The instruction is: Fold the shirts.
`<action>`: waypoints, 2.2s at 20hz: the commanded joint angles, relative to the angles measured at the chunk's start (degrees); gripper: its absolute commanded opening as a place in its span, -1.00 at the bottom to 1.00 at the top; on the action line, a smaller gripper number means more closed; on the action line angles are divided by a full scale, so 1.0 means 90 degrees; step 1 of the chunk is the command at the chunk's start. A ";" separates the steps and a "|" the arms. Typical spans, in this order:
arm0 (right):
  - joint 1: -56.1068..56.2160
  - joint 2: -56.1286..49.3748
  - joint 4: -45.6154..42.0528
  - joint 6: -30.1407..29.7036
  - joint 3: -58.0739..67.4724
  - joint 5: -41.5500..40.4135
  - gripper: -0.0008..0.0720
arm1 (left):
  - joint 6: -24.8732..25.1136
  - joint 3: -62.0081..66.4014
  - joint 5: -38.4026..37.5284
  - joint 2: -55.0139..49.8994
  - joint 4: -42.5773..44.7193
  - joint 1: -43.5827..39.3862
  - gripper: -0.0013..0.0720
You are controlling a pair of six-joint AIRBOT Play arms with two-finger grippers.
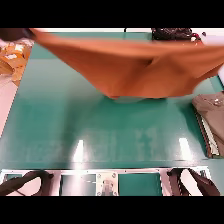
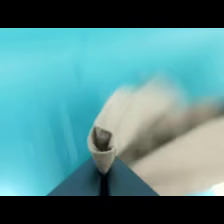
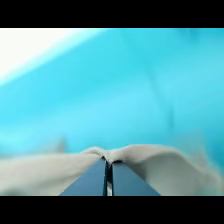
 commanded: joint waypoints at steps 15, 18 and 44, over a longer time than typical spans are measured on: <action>-0.0109 0.0282 0.0440 0.0187 0.1117 -0.0600 -0.93 | -0.0641 -0.1197 0.1865 0.2098 0.0029 0.0228 -0.91; 0.0107 -0.0187 0.0930 -0.0464 -0.0916 -0.1025 -0.93 | -0.0204 -0.3257 0.3211 0.1938 -0.0986 0.0228 -0.91; 0.1212 -0.6455 0.2057 -0.1943 0.0454 -0.3825 -0.93 | 0.1265 -0.3577 0.6938 -0.2958 -0.3475 -0.0687 -0.91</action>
